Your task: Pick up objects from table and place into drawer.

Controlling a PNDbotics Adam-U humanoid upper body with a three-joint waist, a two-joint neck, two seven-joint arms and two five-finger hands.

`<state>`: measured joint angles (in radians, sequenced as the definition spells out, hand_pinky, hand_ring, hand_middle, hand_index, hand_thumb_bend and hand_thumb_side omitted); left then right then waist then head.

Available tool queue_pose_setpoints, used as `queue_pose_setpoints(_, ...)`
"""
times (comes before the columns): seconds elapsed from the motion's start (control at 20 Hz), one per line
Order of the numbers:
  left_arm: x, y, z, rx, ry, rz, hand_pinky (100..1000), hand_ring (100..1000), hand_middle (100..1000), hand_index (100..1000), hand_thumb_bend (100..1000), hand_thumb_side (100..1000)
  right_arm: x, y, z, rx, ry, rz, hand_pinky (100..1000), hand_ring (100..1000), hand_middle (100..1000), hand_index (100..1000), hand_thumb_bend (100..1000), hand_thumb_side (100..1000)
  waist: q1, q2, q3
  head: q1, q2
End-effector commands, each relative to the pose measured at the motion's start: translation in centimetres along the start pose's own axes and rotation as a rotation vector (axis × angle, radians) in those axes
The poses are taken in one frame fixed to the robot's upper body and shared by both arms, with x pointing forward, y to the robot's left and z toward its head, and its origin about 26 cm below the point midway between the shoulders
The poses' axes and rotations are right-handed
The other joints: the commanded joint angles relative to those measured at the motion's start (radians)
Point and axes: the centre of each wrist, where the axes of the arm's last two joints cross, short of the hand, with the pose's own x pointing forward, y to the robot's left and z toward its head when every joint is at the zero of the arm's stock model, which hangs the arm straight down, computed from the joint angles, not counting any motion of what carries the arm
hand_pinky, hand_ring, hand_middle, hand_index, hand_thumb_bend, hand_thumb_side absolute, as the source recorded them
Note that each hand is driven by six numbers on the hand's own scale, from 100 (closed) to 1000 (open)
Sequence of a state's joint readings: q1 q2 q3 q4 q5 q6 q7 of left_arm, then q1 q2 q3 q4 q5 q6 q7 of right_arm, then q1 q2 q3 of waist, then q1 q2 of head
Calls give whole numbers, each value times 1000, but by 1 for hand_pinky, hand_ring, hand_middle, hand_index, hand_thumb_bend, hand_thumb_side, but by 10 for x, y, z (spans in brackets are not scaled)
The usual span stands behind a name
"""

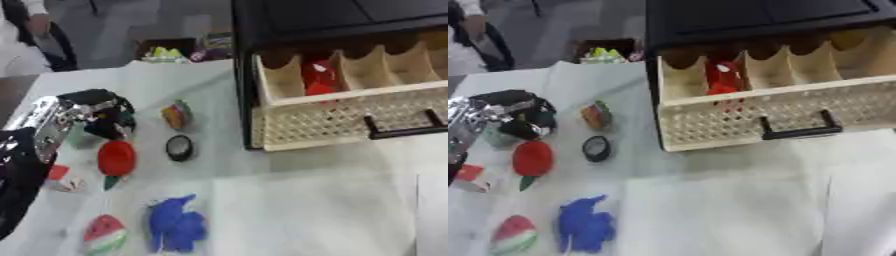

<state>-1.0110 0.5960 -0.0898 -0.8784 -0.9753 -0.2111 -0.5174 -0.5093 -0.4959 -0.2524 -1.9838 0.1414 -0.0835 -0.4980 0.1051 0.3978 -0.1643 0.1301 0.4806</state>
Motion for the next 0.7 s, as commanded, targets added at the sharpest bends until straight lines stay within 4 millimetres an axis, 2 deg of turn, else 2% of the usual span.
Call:
queue_pose_setpoints(0.05,-3,10,4,28,0,-6,361,562,462,844,100,519,5,-4,-6,-8,-26,1,310,467,441,744,220,657,-7,-28,2,0,-13)
queue_pose_setpoints(0.7,1,17,6,64,-26,24,290,508,413,815,100,450,5,-4,-4,-8,-15,3,315,469,446,740,209,652,-7,-41,6,-3,-9)
